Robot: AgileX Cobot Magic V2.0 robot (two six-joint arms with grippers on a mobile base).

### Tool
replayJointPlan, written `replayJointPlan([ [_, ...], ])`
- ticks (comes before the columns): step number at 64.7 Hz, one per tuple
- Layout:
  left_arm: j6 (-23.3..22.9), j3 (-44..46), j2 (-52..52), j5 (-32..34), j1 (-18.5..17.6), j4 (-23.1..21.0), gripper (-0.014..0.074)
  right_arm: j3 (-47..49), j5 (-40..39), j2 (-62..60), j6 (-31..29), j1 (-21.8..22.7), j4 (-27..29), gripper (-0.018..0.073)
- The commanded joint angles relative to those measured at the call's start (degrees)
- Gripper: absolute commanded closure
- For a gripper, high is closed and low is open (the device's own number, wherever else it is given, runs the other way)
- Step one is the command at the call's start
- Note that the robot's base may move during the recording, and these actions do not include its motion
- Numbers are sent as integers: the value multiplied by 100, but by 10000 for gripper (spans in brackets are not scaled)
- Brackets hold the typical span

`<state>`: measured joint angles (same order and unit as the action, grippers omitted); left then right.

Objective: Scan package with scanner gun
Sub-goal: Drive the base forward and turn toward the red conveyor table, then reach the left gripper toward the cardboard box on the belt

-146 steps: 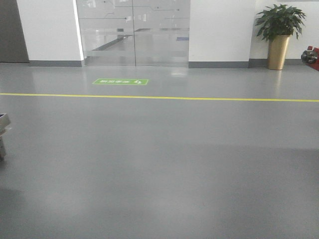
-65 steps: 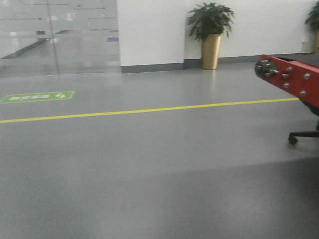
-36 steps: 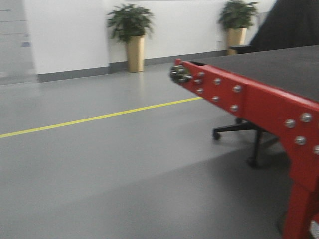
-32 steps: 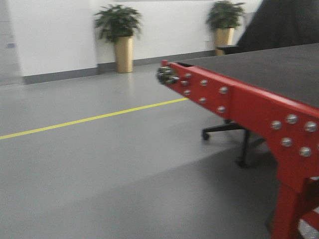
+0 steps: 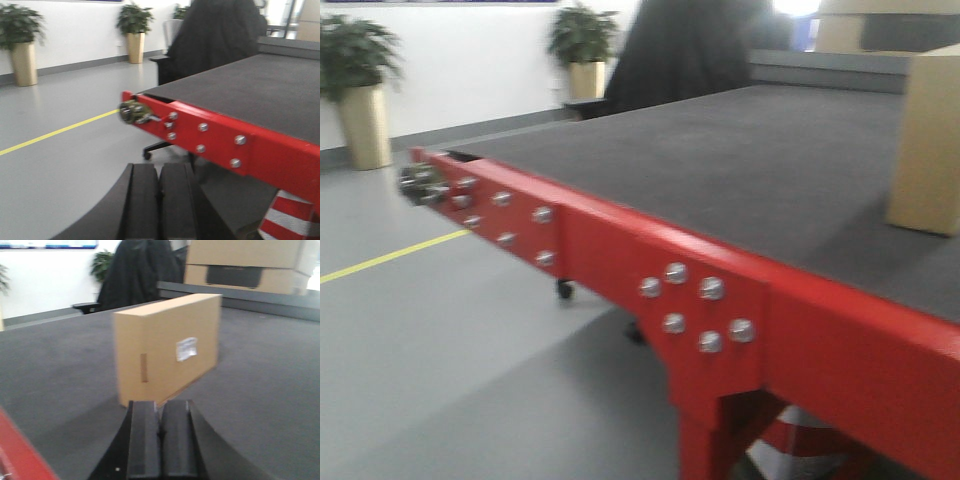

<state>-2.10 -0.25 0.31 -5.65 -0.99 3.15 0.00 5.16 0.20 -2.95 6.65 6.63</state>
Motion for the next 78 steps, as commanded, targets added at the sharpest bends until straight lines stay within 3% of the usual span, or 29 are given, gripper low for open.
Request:
replayJointPlan([
  [1,-23,25,-31,104,-27,26,707,0,-95,-20,-2,10,-32,712],
  [78,-23,25,-31,104,-27,26,707,0,-95,-20,-2,-1,-32,712],
])
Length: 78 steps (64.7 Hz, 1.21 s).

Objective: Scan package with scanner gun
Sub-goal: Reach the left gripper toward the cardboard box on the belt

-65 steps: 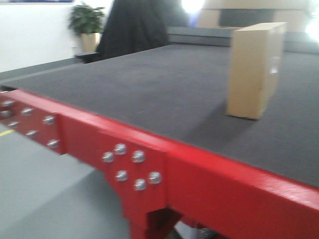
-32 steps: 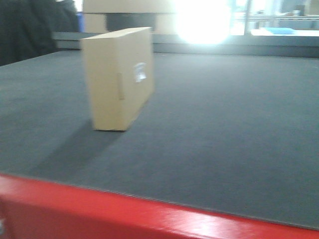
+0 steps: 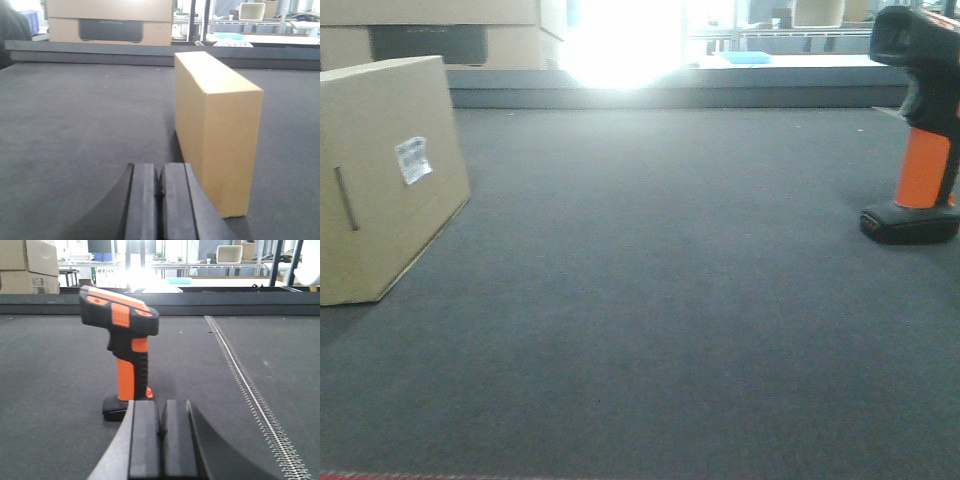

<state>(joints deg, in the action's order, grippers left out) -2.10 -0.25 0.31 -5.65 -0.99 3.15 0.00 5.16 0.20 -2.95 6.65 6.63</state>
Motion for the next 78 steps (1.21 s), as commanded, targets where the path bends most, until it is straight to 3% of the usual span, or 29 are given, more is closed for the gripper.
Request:
replayJointPlan([
  [1,-23,25,-31,104,-27,26,707,0,-95,-20,-2,-1,-32,712],
  [20,-23,25,-31,104,-27,26,707,0,-95,-20,-2,-334,-32,712],
  [78,-23,25,-31,104,-27,26,707,0,-95,-20,-2,-334,-32,712],
])
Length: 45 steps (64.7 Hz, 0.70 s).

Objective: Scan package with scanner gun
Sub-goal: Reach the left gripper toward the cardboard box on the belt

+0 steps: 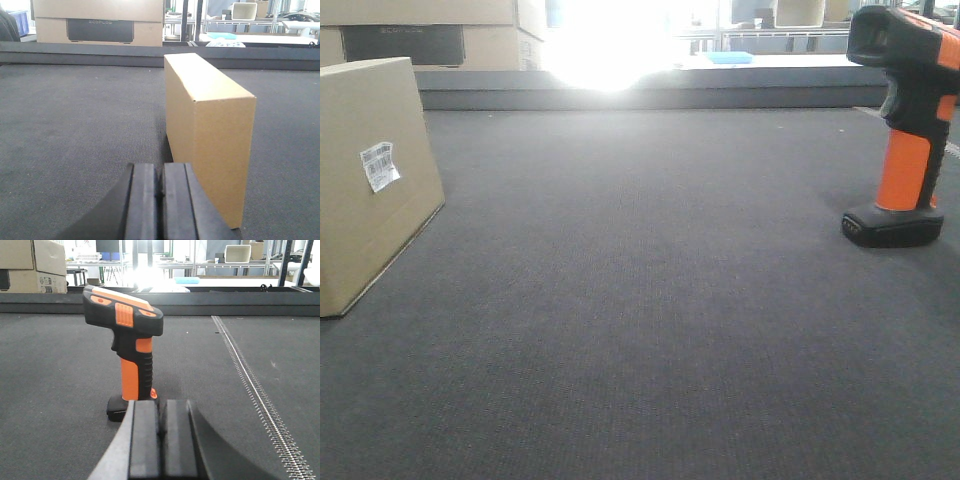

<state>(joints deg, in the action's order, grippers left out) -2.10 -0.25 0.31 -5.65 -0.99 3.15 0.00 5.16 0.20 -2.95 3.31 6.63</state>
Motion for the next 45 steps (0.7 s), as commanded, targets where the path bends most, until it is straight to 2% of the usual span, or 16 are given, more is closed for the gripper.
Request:
replayJointPlan([
  [1,-23,25,-31,104,-27,26,707,0,-95,-20,-2,0,-32,712],
  [26,3,25,-31,163,-27,48,707,0,-247,-20,-2,-1,-32,712],
  [35,3,25,-31,629,-27,48,707,0,-330,-20,-2,-1,-32,712],
  [45,3,25,-31,987,-27,48,707,0,-979,-20,-2,-1,-32,712],
])
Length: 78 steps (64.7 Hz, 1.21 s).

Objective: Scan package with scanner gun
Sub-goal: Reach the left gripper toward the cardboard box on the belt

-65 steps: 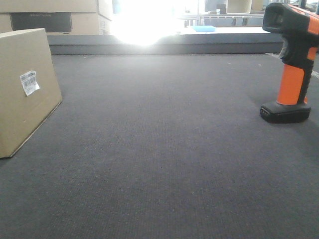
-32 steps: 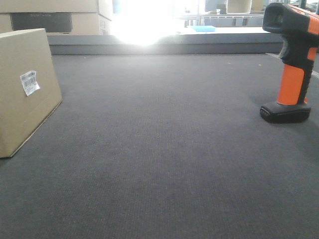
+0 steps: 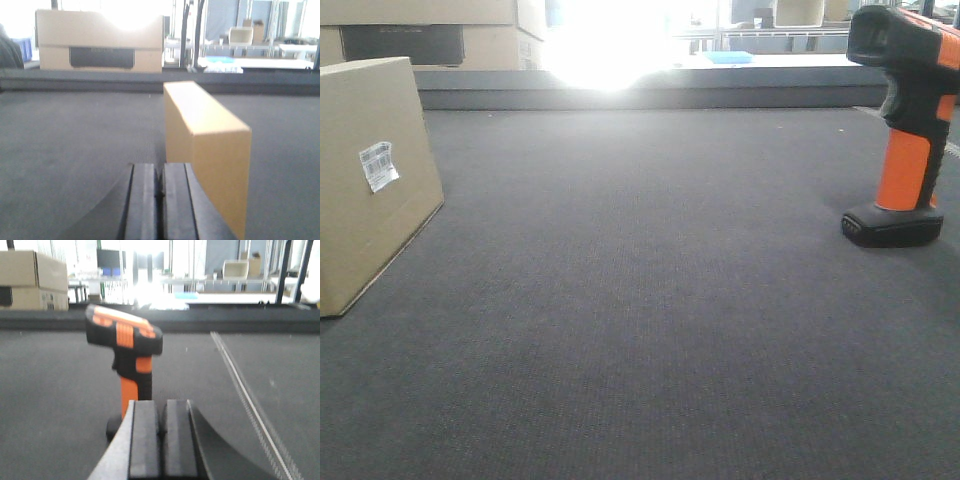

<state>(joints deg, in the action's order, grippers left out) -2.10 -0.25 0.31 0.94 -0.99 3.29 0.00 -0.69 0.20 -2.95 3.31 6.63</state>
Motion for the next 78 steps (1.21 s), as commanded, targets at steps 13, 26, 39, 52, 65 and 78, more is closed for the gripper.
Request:
replayJointPlan([
  [13,3,360,-31,653,-27,34,707,840,-63,-20,-2,-1,-32,712],
  [26,3,1904,317,-938,-27,34,701,2137,899,503,-2,-1,-32,712],
  [39,3,3054,1406,-1940,-27,34,446,3019,1038,1629,-2,-1,-32,632],
  [52,3,3623,2599,-2117,-27,-111,113,3205,1016,2456,-2,-1,-32,181],
  [65,3,4215,3691,-2741,-280,-420,-7,3205,1036,2962,-2,-1,-32,-9],
  [78,3,5389,4929,-4124,-566,-420,-5,3205,1015,3124,-2,-38,-32,-9],
])
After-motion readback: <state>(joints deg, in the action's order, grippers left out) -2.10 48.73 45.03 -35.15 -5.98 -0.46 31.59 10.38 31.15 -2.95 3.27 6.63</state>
